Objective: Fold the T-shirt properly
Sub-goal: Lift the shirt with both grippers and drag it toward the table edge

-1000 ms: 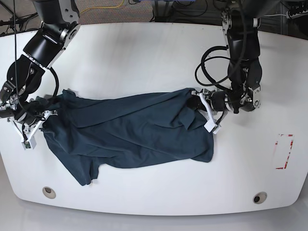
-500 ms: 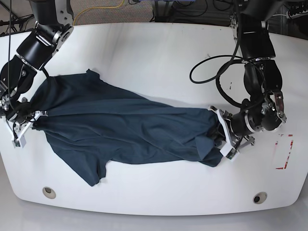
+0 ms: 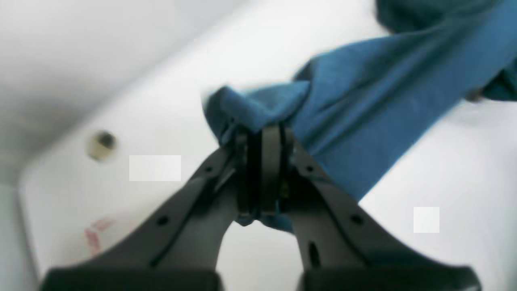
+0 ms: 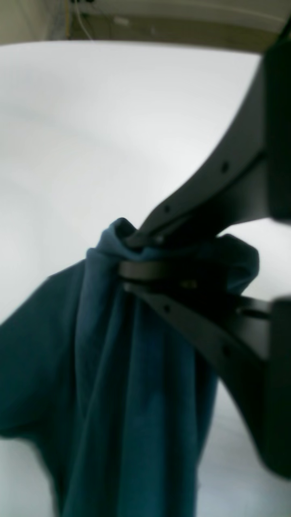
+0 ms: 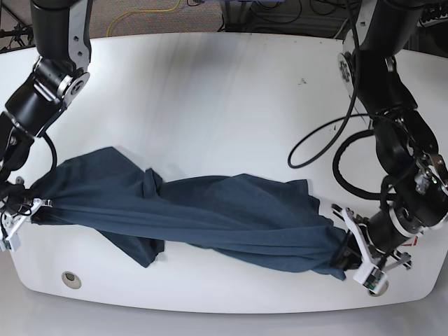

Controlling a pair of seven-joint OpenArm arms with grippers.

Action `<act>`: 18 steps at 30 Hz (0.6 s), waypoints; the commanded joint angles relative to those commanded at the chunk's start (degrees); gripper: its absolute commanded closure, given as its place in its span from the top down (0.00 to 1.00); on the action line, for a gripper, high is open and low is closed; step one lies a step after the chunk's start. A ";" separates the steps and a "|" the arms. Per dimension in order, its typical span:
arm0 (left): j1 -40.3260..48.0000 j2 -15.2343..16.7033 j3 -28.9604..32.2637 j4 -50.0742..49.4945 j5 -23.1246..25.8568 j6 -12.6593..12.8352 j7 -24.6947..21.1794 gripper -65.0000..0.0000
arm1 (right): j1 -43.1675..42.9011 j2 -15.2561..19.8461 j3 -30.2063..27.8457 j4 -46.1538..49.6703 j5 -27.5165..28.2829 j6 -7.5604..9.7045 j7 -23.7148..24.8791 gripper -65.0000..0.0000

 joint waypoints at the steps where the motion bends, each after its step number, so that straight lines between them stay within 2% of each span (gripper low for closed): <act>1: -1.05 -0.09 -0.26 -0.18 0.00 0.00 0.00 0.00 | 0.97 0.18 -0.26 0.09 0.00 0.00 -0.09 0.00; 8: -10.81 -2.11 -1.41 -2.73 0.00 0.00 0.00 0.00 | 9.93 1.23 -0.79 1.67 3.69 0.00 -1.23 0.00; 14: -18.46 -2.11 -1.49 -5.80 0.09 0.00 0.00 0.00 | 18.99 3.25 -6.42 1.32 3.96 0.00 -2.20 0.00; 18: -22.59 -2.11 -1.49 -8.44 1.93 0.00 0.00 0.00 | 22.77 4.13 -8.97 1.41 4.13 0.00 -2.29 0.00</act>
